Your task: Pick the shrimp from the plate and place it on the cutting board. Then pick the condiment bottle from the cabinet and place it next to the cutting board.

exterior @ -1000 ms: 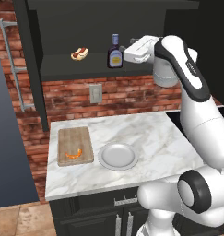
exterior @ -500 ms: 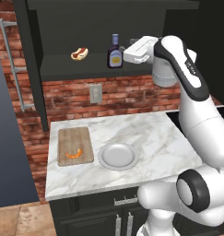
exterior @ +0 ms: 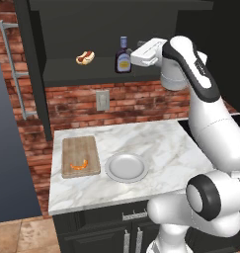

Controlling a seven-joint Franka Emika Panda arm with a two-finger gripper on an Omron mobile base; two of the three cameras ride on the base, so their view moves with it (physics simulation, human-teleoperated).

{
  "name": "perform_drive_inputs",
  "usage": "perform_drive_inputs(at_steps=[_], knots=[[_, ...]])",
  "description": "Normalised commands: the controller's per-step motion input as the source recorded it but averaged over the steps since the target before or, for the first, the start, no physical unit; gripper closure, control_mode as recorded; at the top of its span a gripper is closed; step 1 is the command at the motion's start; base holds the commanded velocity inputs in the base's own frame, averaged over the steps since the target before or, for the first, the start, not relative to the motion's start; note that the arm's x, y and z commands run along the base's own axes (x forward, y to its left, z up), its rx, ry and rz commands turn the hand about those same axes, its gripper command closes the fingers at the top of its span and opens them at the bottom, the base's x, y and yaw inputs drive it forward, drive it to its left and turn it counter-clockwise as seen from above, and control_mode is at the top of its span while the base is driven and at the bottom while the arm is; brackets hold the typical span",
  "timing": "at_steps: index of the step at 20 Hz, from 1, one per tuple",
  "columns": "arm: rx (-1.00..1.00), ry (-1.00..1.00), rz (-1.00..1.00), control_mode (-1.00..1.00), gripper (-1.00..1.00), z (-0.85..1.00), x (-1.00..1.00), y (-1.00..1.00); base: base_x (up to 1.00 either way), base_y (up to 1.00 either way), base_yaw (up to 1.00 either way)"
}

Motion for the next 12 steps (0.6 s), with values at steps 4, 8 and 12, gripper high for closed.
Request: perform_drive_inputs(at_steps=[4, 8, 12], knots=[[0.0, 0.01, 0.0, -1.0, -1.0, -0.07, 0.31, -0.06, 0.0, 0.0, 0.0], [0.0, 0.02, 0.0, -1.0, -1.0, -0.04, 0.27, -0.03, 0.0, 0.0, 0.0], [0.01, 0.03, 0.0, -1.0, -1.0, 0.0, 0.22, 0.0, 0.0, 0.0, 0.0]])
